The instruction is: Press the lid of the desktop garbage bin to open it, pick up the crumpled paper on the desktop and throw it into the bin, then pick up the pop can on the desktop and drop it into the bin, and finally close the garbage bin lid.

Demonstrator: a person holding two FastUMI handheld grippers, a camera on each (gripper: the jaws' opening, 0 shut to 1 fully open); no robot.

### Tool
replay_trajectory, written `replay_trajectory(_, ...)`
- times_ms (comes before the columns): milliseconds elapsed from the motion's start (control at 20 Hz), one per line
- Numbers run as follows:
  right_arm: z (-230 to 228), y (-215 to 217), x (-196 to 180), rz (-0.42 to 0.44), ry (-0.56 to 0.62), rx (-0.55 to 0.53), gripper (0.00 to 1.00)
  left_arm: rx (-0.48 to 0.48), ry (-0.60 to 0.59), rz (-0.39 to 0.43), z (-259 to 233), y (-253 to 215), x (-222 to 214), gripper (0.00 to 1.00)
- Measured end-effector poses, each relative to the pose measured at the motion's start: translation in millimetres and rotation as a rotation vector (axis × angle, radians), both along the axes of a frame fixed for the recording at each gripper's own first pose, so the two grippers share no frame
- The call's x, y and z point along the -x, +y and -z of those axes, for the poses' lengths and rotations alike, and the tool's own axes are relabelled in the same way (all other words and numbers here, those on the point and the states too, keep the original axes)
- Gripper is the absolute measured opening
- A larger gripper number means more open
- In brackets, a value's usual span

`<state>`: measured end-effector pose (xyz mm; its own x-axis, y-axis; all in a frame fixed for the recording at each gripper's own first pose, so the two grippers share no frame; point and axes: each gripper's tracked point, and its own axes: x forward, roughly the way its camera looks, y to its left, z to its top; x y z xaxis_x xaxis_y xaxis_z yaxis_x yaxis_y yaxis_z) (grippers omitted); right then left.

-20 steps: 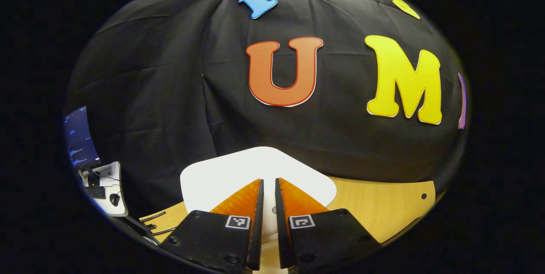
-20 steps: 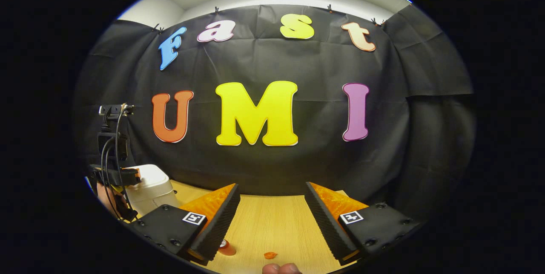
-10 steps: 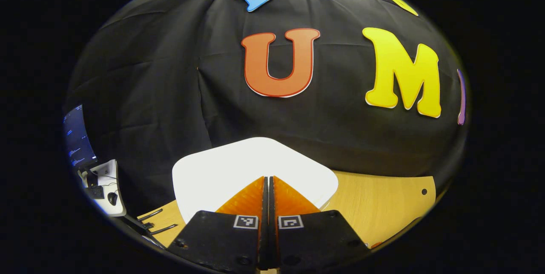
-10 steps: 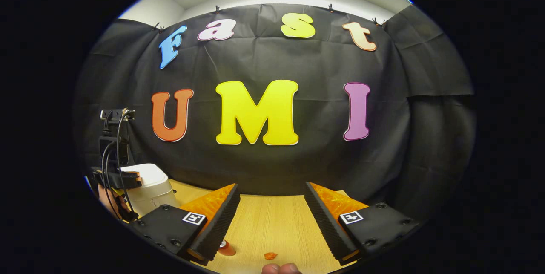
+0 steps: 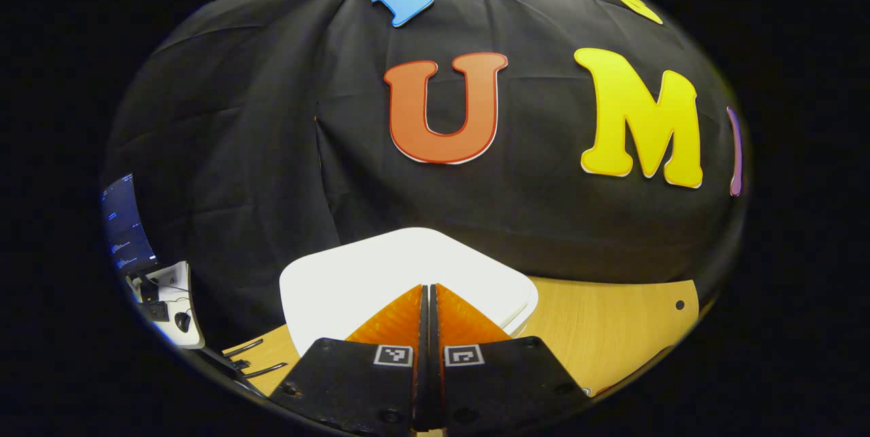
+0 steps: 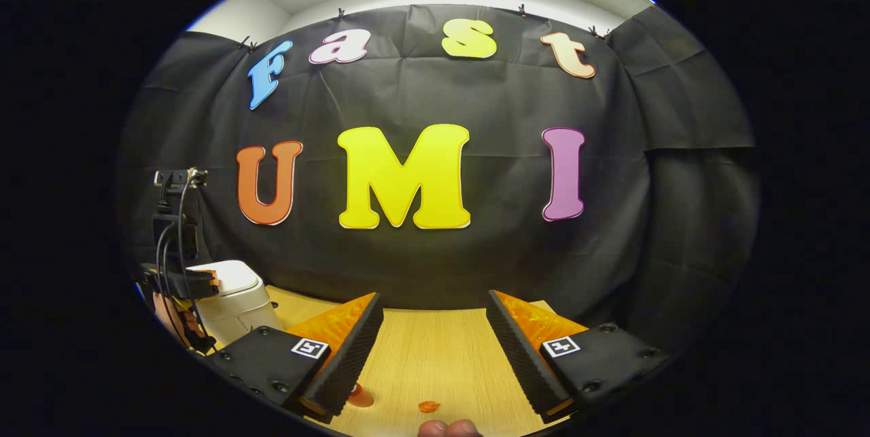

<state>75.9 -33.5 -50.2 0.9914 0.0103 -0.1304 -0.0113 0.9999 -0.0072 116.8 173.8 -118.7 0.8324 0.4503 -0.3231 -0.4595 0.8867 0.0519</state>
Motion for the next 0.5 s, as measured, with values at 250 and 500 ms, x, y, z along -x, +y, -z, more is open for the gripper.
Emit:
replay_trajectory(250,-6.1,4.5,5.0,-0.009,-0.017,-0.01,0.98,-0.064,-0.086,0.037,-46.4,-9.9,6.5,0.03)
replay_trajectory(500,-10.9,9.6,14.1,-0.022,-0.033,-0.017,0.98,-0.132,-0.187,0.092,-99.0,-27.8,14.7,0.03)
